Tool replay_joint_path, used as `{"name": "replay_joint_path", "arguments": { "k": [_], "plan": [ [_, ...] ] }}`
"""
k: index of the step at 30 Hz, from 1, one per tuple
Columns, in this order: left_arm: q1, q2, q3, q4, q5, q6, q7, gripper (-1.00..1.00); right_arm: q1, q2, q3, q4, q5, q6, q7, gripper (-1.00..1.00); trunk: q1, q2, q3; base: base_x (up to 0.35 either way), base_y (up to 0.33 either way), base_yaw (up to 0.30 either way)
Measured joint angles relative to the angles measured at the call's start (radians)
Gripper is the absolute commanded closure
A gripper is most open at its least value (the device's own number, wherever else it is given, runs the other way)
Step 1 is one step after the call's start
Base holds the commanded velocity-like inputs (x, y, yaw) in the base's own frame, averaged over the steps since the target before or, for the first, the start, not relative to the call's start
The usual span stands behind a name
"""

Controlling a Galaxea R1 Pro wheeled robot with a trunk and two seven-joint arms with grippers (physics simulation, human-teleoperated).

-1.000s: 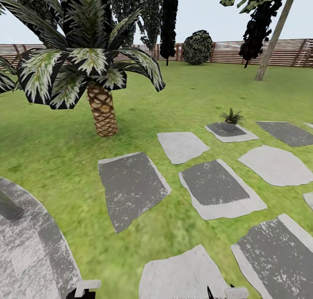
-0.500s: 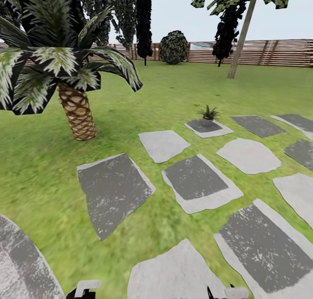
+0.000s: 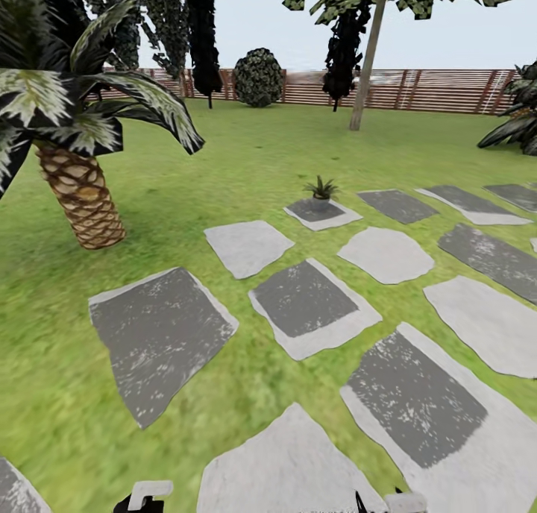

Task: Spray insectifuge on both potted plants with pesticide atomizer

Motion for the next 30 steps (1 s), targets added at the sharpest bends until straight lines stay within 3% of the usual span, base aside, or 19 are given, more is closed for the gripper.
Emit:
{"name": "replay_joint_path", "arguments": {
  "k": [14, 20, 30],
  "plan": [
    [0.0, 0.0, 0.001, -0.001, 0.0, 0.0, 0.0, 1.0, 0.0, 0.0, 0.0, 0.0, 0.0, 0.0, 0.0, -1.0, 0.0, 0.0, 0.0, 0.014, 0.0, -0.3],
    [0.0, 0.0, 0.001, -0.002, 0.0, 0.0, 0.0, 1.0, 0.0, 0.0, 0.0, 0.0, 0.0, 0.0, 0.0, -1.0, -0.001, 0.0, 0.0, 0.3, 0.0, -0.266],
    [0.0, 0.0, 0.001, -0.002, 0.0, 0.0, 0.0, 1.0, 0.0, 0.0, 0.003, 0.002, 0.003, 0.0, 0.0, -1.0, -0.001, 0.0, 0.0, 0.337, 0.051, -0.017]
  ]
}}
